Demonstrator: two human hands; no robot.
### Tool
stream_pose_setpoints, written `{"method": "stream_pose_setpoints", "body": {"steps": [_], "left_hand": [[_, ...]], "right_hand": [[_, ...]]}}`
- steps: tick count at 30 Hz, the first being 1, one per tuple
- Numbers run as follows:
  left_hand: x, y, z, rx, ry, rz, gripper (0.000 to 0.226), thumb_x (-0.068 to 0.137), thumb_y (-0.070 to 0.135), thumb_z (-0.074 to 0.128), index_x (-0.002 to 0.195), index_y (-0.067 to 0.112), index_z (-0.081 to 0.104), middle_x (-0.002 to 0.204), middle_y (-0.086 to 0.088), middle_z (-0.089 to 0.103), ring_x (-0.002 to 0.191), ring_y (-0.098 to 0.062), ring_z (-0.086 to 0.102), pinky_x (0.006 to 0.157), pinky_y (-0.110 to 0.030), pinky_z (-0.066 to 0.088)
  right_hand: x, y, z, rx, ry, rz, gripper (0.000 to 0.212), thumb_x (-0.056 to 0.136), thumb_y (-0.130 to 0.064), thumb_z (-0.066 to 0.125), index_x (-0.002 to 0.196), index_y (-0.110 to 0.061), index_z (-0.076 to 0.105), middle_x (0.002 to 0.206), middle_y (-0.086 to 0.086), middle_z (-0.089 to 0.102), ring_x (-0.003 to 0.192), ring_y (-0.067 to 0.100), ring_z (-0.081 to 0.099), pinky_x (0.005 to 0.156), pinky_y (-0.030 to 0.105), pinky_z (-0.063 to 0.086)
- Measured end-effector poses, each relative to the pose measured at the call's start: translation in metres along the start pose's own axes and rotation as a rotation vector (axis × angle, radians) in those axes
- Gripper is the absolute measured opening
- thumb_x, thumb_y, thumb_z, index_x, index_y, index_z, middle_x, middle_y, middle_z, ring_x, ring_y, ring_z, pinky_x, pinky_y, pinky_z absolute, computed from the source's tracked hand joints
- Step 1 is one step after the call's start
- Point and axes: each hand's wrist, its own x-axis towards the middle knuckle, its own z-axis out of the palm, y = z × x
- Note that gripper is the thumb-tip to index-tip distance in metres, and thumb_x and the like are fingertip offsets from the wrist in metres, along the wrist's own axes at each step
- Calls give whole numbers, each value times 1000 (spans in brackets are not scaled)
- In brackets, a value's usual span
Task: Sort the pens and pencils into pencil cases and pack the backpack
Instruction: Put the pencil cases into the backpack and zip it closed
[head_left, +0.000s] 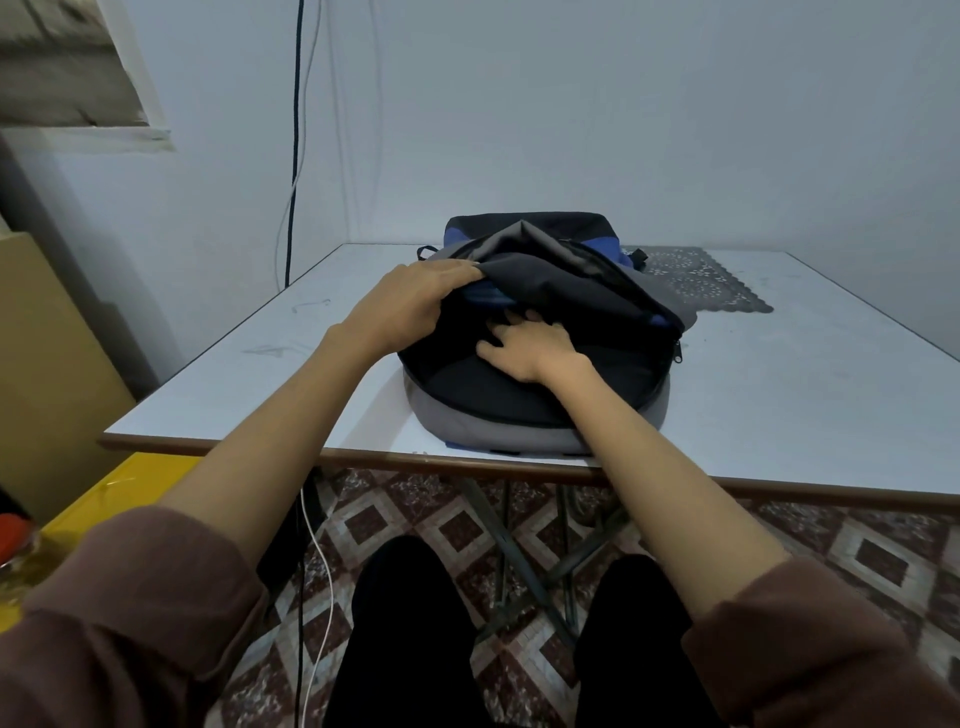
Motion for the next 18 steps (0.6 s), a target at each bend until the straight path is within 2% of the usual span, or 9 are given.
{"method": "stream_pose_setpoints", "body": {"steps": [2, 4, 7, 8, 10, 12, 14, 16, 18], "left_hand": [[-4, 0, 6, -14, -6, -10, 64, 78, -13, 44, 133, 16, 55, 137, 2, 56, 120, -28, 54, 80, -42, 50], [-9, -1, 15, -52, -61, -14, 60, 77, -13, 46, 127, 18, 60, 138, 2, 55, 124, -23, 52, 88, -32, 45], [-17, -4, 26, -173, -234, -33, 50, 70, -14, 48, 96, 19, 74, 143, -5, 52, 130, -23, 48, 96, -26, 36], [-20, -5, 27, -240, -212, -71, 45, 68, -12, 47, 84, 20, 75, 140, -5, 54, 127, -23, 51, 98, -29, 39], [-22, -4, 26, -428, 18, -210, 38, 65, -2, 42, 68, 22, 72, 124, -1, 65, 115, -17, 60, 98, -36, 47], [-18, -5, 21, -524, 315, -376, 36, 68, 5, 38, 70, 24, 69, 107, 8, 70, 105, -12, 63, 91, -38, 51], [-9, -10, 16, -468, 428, -542, 35, 79, 8, 38, 84, 28, 66, 107, 10, 67, 105, -13, 60, 88, -36, 49], [3, -15, 15, -452, 339, -668, 32, 93, 10, 37, 102, 27, 63, 119, 3, 62, 113, -20, 54, 90, -33, 43], [12, -17, 16, -545, 170, -769, 31, 100, 16, 37, 117, 20, 63, 127, -3, 60, 117, -22, 53, 93, -27, 39]], "right_hand": [[-10, 8, 6, -31, 5, -14, 60, 100, -53, 19, 153, -25, 24, 158, 6, 24, 143, 29, 21, 111, 47, 18], [-19, 14, 8, -6, -29, -40, 60, 101, -52, 19, 154, -22, 21, 158, 7, 25, 141, 29, 26, 111, 44, 20], [-35, 25, -6, 176, -161, -110, 60, 101, -50, 34, 152, -20, 27, 157, 6, 29, 141, 26, 30, 114, 38, 25], [-42, 30, -16, 217, -186, -153, 57, 99, -48, 43, 149, -21, 36, 153, 2, 37, 139, 22, 35, 113, 33, 27], [-53, 43, -39, 320, -170, -209, 41, 95, -37, 56, 133, -22, 58, 132, -4, 59, 120, 13, 54, 99, 24, 37], [-58, 58, -58, 585, -65, -183, 24, 95, -25, 58, 115, -16, 69, 104, 1, 72, 88, 16, 69, 75, 27, 49], [-52, 73, -68, 824, 193, -79, 15, 94, -20, 55, 98, -17, 70, 83, 3, 73, 64, 20, 69, 53, 27, 46], [-38, 89, -70, 840, 505, 75, 17, 90, -18, 53, 88, -23, 69, 79, 1, 72, 66, 20, 66, 56, 27, 46], [-23, 109, -61, 640, 623, 211, 25, 88, -16, 49, 97, -23, 71, 96, 1, 72, 88, 20, 64, 76, 30, 49]]}}
